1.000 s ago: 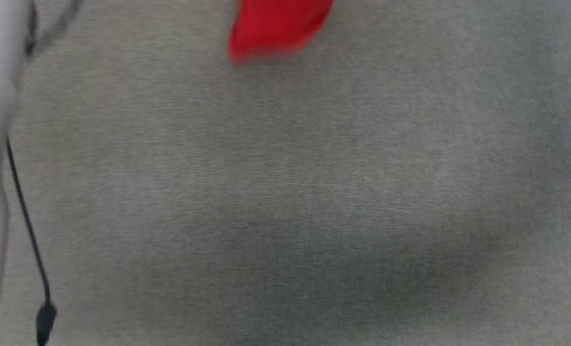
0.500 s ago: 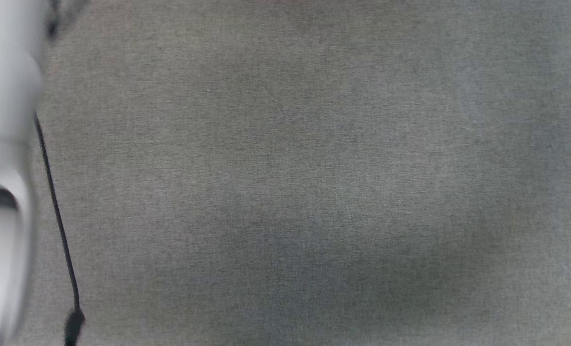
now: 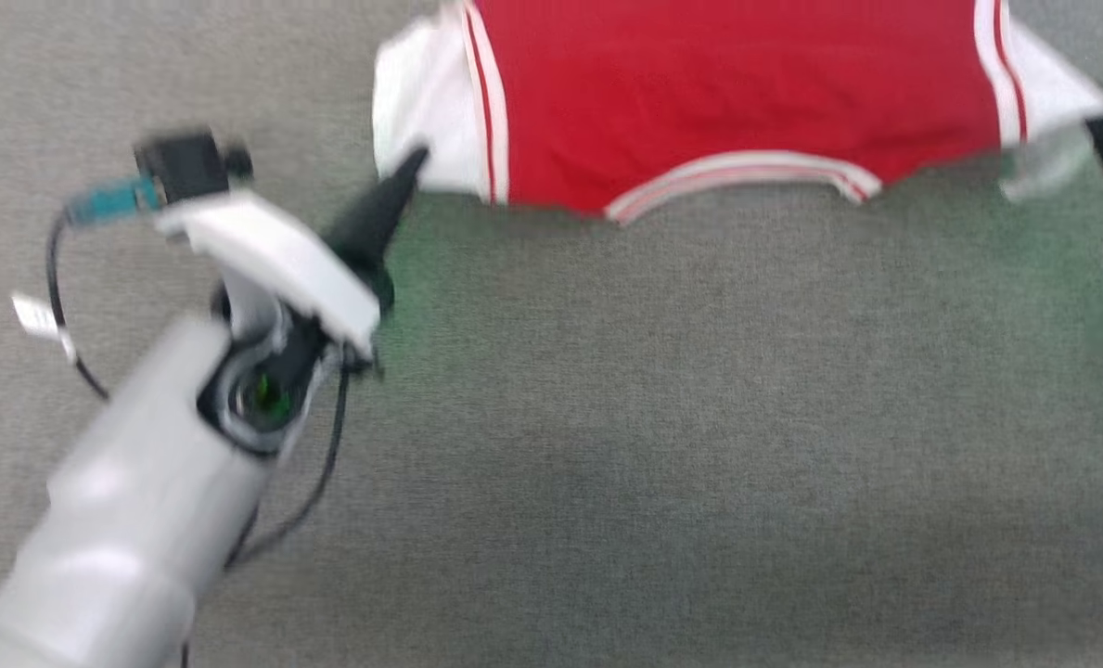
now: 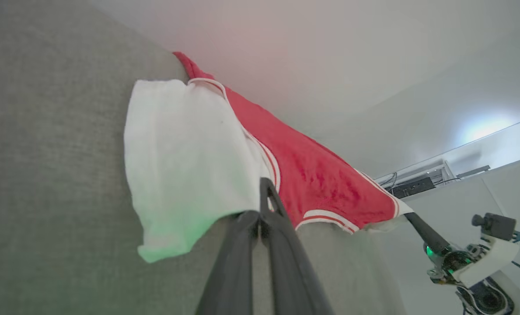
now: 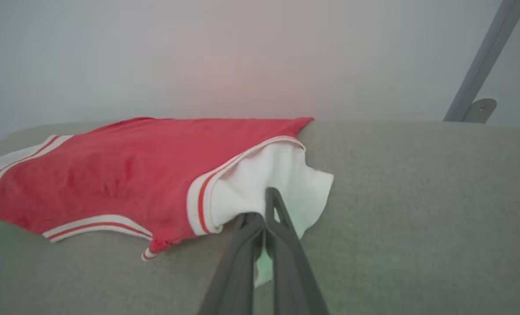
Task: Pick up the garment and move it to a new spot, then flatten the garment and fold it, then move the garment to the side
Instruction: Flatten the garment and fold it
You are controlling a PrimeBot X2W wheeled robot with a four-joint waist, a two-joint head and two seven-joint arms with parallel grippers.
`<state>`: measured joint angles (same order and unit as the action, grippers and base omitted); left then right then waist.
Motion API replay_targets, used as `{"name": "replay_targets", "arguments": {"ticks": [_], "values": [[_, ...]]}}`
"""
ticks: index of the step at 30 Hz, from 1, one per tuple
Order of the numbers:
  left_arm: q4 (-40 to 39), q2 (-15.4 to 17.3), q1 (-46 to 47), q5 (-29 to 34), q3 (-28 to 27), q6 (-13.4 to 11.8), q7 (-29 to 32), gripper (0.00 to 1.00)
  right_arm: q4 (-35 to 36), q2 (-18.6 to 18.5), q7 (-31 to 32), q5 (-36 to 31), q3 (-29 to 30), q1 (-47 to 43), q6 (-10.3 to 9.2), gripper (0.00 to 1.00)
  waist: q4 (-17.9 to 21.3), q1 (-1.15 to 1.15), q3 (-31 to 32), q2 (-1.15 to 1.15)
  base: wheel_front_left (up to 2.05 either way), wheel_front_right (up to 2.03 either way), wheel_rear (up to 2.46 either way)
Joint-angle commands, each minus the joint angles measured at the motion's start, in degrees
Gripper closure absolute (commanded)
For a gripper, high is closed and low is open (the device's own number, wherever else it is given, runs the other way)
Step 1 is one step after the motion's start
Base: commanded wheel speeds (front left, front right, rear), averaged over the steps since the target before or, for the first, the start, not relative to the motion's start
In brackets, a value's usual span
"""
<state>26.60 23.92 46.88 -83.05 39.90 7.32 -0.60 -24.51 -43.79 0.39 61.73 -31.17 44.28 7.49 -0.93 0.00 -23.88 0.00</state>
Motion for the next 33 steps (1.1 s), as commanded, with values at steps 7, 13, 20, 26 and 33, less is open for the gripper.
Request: {"name": "replay_targets", "arguments": {"ticks": [7,13,20,26,33], "values": [[-11.84,7.81,-14.64,0.09,3.74,0.25,-1.36,1.0,10.11,-5.53,3.94,1.79,3.21,-17.47,0.0,1.0,-1.17,0.0,5.56,0.0,0.0,0.0,0.0],[-19.83,13.99,-23.11,0.38,5.91,0.25,-2.52,1.0,16.2,-8.18,7.04,2.35,7.21,-28.34,0.0,1.0,-1.4,0.0,8.18,0.0,0.0,0.0,0.0],[-28.41,20.65,-32.7,-0.48,5.82,-2.35,-5.38,1.0,25.29,-10.66,12.77,2.16,13.4,-42.86,-0.01,1.0,-2.06,0.0,8.77,0.0,0.0,0.0,0.0],[-36.93,24.61,-39.13,0.1,6.61,-5.56,-7.26,1.0,31.98,-9.25,16.73,0.59,21.41,-53.9,0.0,1.0,-2.49,0.0,8.1,0.0,0.0,0.0,0.0],[-36.97,21.06,-37.55,0.24,7.19,-6.55,-7.46,1.0,35.91,-2.45,20.07,-4.24,30.33,-58.1,0.0,1.0,-3.04,0.0,7.03,0.0,0.0,0.0,0.0]]}}
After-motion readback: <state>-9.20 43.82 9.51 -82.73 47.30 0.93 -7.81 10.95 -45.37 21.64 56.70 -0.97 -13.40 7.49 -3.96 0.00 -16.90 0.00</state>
